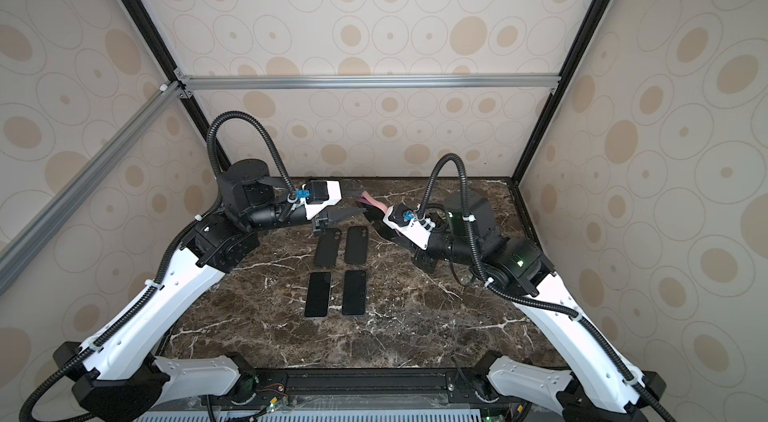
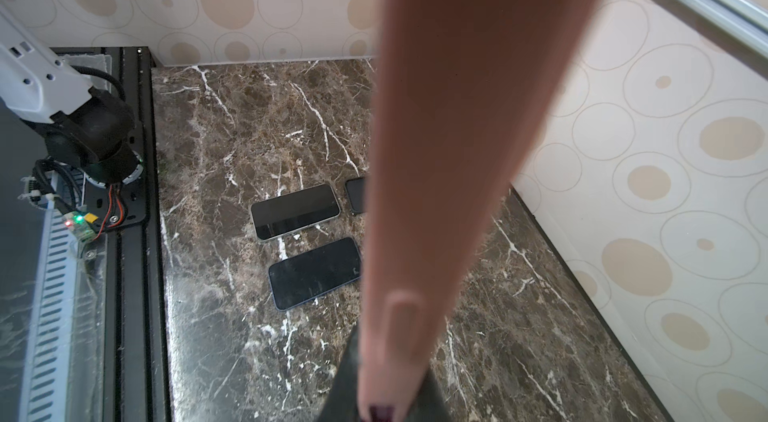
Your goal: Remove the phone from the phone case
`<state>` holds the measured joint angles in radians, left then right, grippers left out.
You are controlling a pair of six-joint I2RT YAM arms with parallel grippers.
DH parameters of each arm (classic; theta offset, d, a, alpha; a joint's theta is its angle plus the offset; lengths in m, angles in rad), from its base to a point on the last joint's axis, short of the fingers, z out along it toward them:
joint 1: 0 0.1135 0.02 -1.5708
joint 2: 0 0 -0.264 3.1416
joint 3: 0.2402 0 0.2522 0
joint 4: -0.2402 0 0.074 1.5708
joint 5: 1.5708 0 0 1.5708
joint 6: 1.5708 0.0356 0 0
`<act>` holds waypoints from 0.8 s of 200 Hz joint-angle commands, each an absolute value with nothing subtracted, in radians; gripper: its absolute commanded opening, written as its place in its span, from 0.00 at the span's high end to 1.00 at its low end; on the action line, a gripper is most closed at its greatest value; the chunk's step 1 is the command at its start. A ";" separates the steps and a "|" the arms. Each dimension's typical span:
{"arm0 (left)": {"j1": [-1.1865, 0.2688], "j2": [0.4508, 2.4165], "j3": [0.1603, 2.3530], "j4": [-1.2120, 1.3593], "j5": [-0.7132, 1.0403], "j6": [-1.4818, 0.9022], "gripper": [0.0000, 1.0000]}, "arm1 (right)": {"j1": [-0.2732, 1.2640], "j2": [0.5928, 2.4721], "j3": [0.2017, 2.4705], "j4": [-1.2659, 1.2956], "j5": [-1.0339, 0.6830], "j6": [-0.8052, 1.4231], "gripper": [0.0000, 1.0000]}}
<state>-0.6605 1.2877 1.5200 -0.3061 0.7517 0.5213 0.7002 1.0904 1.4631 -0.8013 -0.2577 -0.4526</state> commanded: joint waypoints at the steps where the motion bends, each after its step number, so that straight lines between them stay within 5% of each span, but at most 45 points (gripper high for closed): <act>1: -0.731 1.398 1.502 -0.567 1.042 0.595 0.67 | 0.779 1.131 1.542 -0.504 -0.493 -0.538 1.00; 74: -0.706 1.432 1.572 -0.702 1.160 0.673 0.68 | 0.752 1.127 1.541 -0.481 -0.534 -0.533 1.00; 160: -0.696 1.309 1.420 -0.398 1.135 0.500 0.70 | 0.644 1.098 1.368 -0.079 -0.685 -0.134 1.00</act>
<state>-0.6067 1.2648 1.4837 -0.2893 0.8845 0.5312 0.6437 1.0702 1.3636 -0.6933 -0.5060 -0.2512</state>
